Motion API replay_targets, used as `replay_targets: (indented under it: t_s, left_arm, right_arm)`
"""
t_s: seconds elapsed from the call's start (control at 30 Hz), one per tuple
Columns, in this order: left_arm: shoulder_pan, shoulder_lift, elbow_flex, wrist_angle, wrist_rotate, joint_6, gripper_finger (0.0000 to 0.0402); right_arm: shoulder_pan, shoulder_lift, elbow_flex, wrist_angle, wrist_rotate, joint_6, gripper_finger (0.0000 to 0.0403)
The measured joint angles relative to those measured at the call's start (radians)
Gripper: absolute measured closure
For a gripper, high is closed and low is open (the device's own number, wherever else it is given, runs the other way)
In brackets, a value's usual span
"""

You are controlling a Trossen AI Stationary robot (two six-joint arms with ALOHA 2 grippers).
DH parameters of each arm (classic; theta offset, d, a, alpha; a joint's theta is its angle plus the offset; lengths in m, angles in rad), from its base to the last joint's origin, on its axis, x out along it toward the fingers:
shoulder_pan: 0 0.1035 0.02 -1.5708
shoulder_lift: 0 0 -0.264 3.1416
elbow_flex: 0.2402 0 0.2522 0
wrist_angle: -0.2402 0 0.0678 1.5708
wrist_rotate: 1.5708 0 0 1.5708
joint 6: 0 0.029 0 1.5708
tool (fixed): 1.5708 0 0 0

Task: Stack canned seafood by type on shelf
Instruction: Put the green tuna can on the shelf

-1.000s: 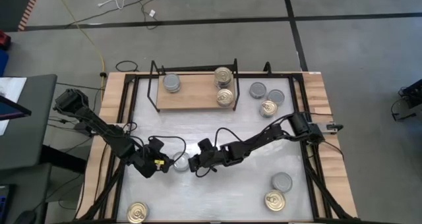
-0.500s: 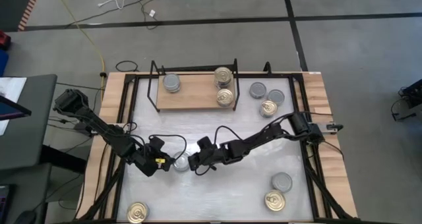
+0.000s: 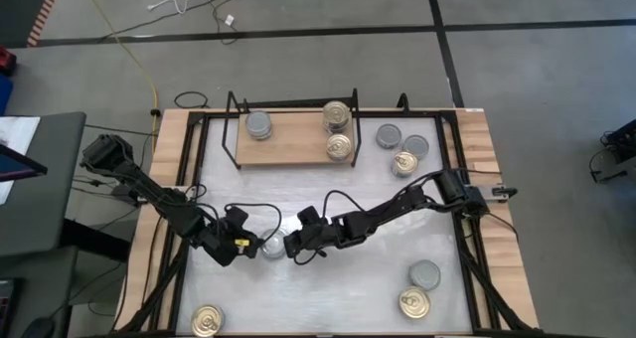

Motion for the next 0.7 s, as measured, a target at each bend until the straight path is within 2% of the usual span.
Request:
replay_targets:
  t_s: [0.7]
  left_arm:
    - [0.0,0.0,0.0,0.011,0.0,0.029,0.0143]
  right_arm:
    - [0.001,0.0,0.0,-0.008,0.0,0.0,0.026]
